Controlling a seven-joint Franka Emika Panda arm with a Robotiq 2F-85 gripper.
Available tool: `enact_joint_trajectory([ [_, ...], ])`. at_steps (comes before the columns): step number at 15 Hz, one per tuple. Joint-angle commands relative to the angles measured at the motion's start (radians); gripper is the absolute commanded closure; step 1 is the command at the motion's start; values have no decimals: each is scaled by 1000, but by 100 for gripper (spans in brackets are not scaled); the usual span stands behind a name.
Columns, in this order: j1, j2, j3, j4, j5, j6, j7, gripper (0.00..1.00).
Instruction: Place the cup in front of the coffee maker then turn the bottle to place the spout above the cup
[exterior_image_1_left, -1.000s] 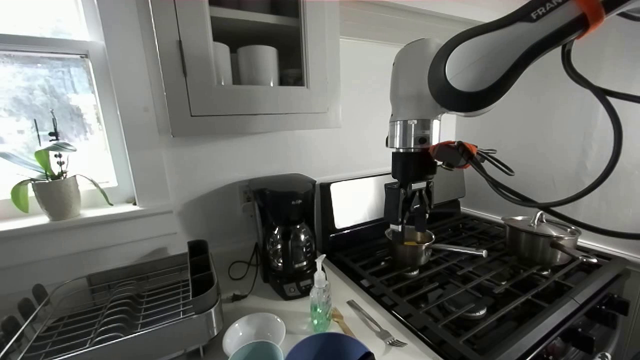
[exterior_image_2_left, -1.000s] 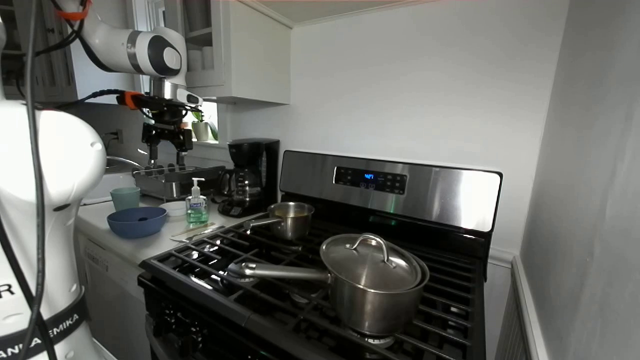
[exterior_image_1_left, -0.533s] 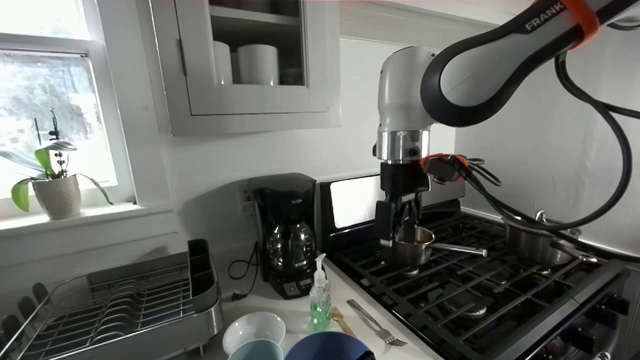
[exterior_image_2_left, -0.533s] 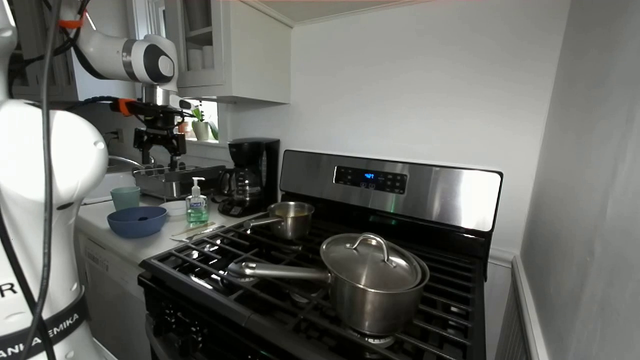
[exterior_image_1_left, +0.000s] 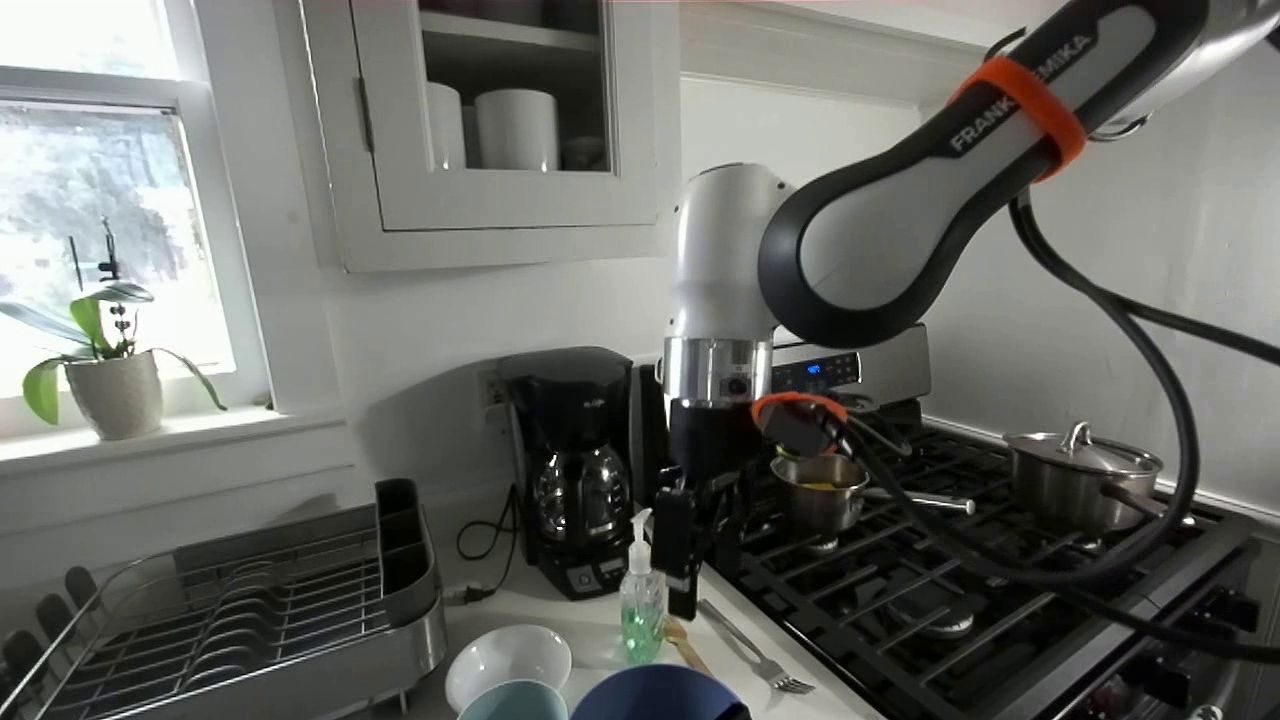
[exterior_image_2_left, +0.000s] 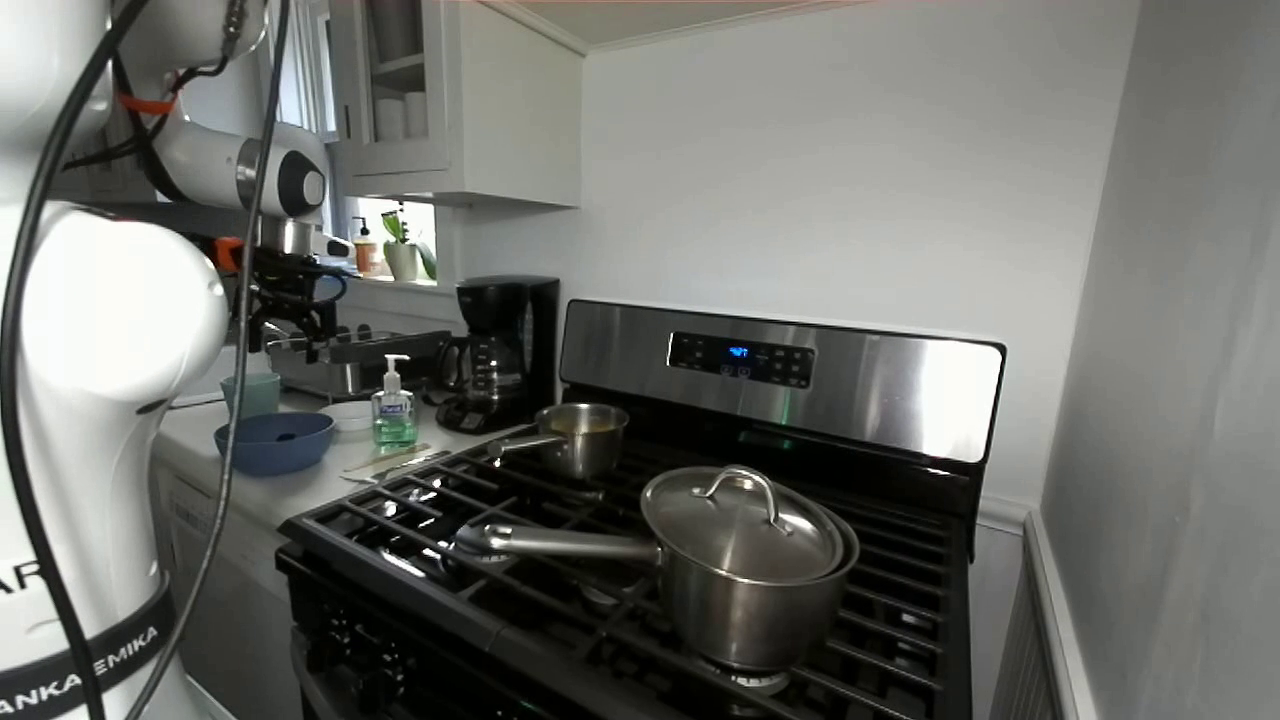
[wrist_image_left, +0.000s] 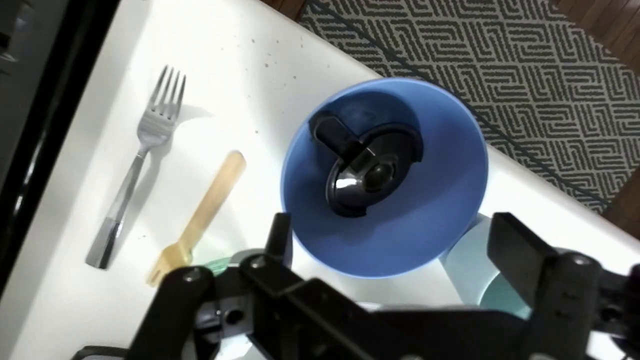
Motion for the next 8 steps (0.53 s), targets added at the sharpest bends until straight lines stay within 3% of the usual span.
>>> enact_joint_trajectory([
  [1,56,133,-10,101,-49,48,21,0],
  [8,146,284,-48,229,-72,114,42,0],
])
